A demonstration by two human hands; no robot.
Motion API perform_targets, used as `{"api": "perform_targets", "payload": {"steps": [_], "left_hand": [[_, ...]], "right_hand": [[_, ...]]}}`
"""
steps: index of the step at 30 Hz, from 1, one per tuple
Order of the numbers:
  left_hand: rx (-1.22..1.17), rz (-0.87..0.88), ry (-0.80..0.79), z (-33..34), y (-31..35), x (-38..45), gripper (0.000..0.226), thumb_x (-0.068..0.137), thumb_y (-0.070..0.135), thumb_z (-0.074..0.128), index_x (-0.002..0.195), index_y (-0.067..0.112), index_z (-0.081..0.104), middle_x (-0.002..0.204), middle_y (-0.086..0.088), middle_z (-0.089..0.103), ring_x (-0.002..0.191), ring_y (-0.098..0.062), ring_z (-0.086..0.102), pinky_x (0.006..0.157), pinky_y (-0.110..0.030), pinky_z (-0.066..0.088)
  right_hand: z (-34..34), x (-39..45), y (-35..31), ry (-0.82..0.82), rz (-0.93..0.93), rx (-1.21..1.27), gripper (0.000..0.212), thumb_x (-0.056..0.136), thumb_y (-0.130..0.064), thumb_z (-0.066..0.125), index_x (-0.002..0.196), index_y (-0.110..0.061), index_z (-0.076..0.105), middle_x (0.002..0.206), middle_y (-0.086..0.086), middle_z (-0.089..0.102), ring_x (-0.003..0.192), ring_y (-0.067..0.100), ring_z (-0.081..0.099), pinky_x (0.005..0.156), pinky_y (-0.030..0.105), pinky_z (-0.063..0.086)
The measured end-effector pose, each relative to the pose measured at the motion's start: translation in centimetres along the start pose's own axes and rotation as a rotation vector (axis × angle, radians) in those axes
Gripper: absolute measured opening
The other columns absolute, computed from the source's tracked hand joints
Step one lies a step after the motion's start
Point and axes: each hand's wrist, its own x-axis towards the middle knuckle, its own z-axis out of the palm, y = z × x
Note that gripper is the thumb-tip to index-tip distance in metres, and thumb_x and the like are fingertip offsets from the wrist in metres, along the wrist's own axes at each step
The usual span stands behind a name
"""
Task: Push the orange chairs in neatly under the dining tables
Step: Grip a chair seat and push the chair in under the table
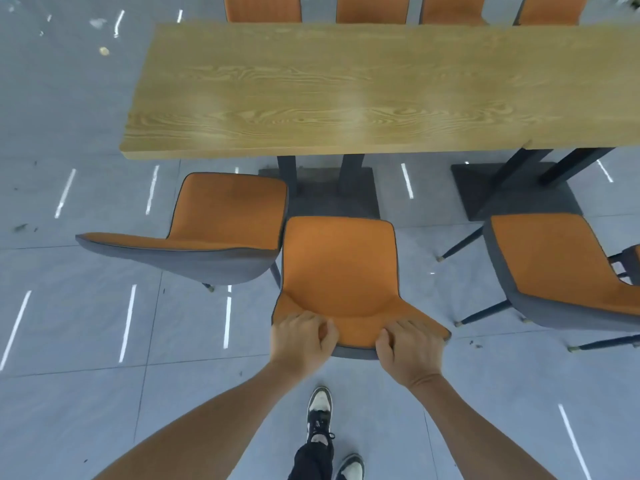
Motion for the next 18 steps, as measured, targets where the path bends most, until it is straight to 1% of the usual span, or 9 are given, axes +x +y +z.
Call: {"api": "perform_targets", "payload": {"steps": [1,3,5,8,11,15,18], "left_hand": [[-0.008,-0.005,0.008,0.0,-0.1,1.2,0.043,0.088,0.039,0.041,0.05,0.02,0.049,0.05,0.008,0.05,0.049,-0.014,0.036,0.045,-0.021,0.016],[-0.026,-0.017,-0.011,-0.2,0.0,3.9,0.046,0.089,0.041,0.04,0.049,0.019,0.047,0.049,0.007,0.048,0.05,-0.015,0.039,0.044,-0.022,0.026],[-0.033,-0.014,-0.037,-0.3,0.2,6.7,0.05,0.091,0.044,0.038,0.048,0.019,0.044,0.048,0.007,0.043,0.05,-0.018,0.042,0.043,-0.026,0.036],[-0.05,-0.007,-0.049,-0.3,0.5,9.8,0.053,0.093,0.046,0.035,0.047,0.02,0.041,0.048,0.007,0.043,0.05,-0.02,0.045,0.045,-0.029,0.041],[-0.076,-0.005,-0.037,0.0,1.0,12.2,0.052,0.092,0.045,0.035,0.046,0.022,0.04,0.047,0.008,0.041,0.05,-0.02,0.045,0.044,-0.027,0.038],[-0.051,0.005,-0.018,0.1,1.1,14.7,0.051,0.091,0.046,0.035,0.046,0.023,0.035,0.046,0.007,0.041,0.05,-0.018,0.045,0.042,-0.024,0.027],[-0.033,-0.007,-0.03,0.2,1.2,16.1,0.052,0.091,0.047,0.033,0.046,0.021,0.035,0.046,0.006,0.041,0.051,-0.017,0.046,0.044,-0.024,0.018]], "right_hand": [[0.1,1.2,0.2,0.0,0.001,-0.007,0.034,0.08,-0.025,0.047,0.046,-0.019,0.04,0.044,-0.004,0.036,0.042,0.018,0.033,0.05,0.023,0.012],[0.4,4.0,0.8,0.001,0.007,-0.01,0.035,0.08,-0.025,0.046,0.046,-0.02,0.039,0.044,-0.005,0.035,0.042,0.017,0.032,0.05,0.022,0.008],[0.4,6.7,1.6,-0.01,0.015,-0.008,0.035,0.081,-0.027,0.046,0.047,-0.02,0.039,0.046,-0.008,0.033,0.044,0.015,0.03,0.048,0.022,0.011],[0.7,9.8,2.8,0.006,0.015,-0.008,0.034,0.08,-0.026,0.046,0.048,-0.019,0.039,0.047,-0.008,0.033,0.046,0.013,0.029,0.046,0.022,0.014],[0.9,12.5,3.7,0.005,0.002,-0.007,0.032,0.079,-0.024,0.047,0.048,-0.019,0.038,0.047,-0.006,0.035,0.045,0.015,0.03,0.046,0.023,0.015],[1.2,14.8,4.6,0.021,0.003,-0.021,0.032,0.079,-0.026,0.045,0.048,-0.019,0.04,0.047,-0.006,0.037,0.045,0.015,0.031,0.044,0.022,0.016],[1.5,16.2,5.2,-0.003,0.014,-0.021,0.033,0.08,-0.027,0.045,0.048,-0.019,0.043,0.047,-0.007,0.038,0.046,0.014,0.032,0.043,0.022,0.019]]}}
